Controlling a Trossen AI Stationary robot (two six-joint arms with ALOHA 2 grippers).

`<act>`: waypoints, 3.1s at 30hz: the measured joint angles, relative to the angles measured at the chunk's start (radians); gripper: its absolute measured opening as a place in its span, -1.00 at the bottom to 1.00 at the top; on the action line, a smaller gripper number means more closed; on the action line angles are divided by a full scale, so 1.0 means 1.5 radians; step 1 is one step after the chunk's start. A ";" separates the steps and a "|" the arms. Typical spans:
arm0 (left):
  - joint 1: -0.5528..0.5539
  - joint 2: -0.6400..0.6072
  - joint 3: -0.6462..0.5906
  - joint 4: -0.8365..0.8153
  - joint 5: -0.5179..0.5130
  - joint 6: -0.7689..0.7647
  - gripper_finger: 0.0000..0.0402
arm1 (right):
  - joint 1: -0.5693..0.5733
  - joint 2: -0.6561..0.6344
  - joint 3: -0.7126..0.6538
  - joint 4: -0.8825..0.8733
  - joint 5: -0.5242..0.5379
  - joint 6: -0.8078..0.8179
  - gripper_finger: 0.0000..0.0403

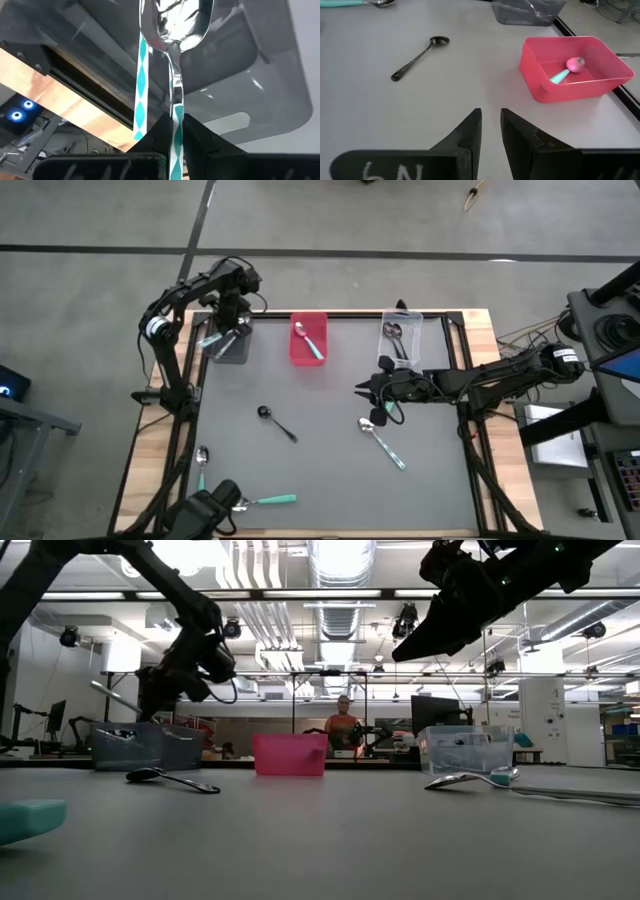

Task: Sort silverware by color (type)
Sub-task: Put the blue patterned spoon into the black bin

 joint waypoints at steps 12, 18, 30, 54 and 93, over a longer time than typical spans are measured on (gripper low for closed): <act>0.004 0.000 -0.001 0.032 -0.002 0.001 -0.95 | 0.000 0.000 0.000 0.000 0.000 0.000 -0.69; 0.009 0.000 -0.002 0.040 -0.002 0.001 -0.95 | 0.000 0.000 0.000 0.000 0.000 0.000 -0.68; 0.010 0.015 -0.002 0.058 0.001 0.002 -0.95 | 0.000 0.000 0.000 0.000 0.000 -0.007 -0.70; 0.010 0.029 -0.003 0.090 0.001 0.003 -0.89 | 0.000 0.000 0.000 0.000 0.000 -0.013 -0.70; 0.011 0.029 -0.002 0.100 -0.004 0.002 -0.88 | 0.000 0.000 0.000 -0.005 0.000 -0.013 -0.70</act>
